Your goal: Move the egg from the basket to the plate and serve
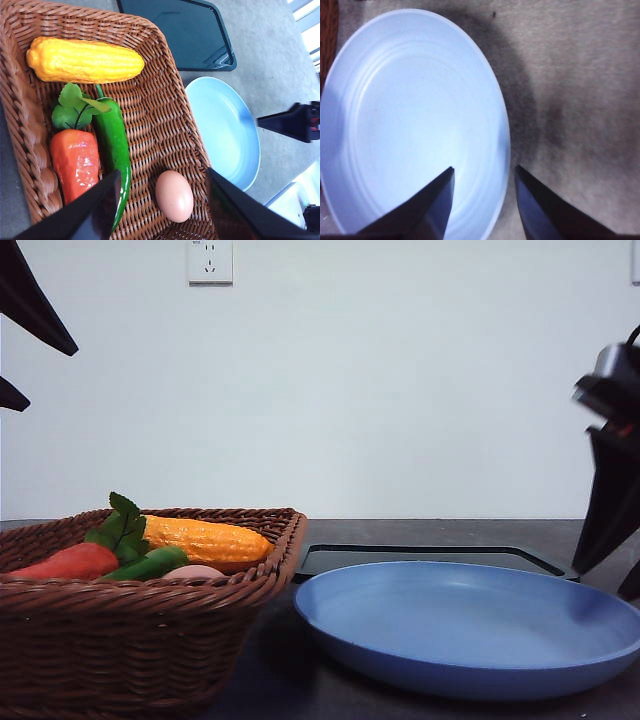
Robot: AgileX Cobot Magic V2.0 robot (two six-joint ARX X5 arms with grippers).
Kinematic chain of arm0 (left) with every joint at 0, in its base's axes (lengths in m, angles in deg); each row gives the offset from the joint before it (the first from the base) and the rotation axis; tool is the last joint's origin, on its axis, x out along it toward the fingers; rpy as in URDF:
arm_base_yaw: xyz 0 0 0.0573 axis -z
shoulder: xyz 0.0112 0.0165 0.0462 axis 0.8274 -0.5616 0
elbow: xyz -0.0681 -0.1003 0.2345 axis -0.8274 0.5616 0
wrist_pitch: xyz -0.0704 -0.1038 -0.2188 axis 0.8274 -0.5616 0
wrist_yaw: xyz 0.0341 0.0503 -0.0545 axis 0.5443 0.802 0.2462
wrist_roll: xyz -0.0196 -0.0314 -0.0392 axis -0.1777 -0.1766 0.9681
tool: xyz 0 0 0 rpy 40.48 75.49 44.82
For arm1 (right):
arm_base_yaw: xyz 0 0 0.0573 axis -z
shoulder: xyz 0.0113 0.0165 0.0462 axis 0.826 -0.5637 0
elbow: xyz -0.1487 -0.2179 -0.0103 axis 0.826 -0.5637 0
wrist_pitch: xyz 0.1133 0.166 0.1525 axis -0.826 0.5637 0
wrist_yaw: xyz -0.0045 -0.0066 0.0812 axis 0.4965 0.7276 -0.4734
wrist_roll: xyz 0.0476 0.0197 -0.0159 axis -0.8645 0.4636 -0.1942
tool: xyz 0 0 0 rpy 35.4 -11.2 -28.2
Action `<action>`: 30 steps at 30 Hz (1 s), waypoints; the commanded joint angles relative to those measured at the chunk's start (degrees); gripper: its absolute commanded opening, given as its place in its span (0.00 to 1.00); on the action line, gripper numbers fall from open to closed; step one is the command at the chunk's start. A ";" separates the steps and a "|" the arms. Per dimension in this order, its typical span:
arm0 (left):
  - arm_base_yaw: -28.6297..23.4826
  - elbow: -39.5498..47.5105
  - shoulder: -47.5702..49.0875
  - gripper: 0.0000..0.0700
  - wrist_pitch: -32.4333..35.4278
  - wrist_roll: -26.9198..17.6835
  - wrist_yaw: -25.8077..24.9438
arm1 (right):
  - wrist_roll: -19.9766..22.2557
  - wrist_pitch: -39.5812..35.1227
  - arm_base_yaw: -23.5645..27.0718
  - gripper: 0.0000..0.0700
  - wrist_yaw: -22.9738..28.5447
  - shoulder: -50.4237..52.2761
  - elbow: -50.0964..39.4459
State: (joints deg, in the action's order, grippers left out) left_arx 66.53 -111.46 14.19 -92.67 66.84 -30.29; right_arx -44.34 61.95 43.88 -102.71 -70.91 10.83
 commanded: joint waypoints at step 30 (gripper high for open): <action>20.94 -1.46 -3.44 0.63 0.58 3.52 10.80 | -3.39 3.12 0.36 0.00 3.47 7.08 -0.09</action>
State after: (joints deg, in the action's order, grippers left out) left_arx 86.21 -111.89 11.68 -92.40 69.51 -20.84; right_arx -47.27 65.33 44.33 -99.12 -63.64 10.76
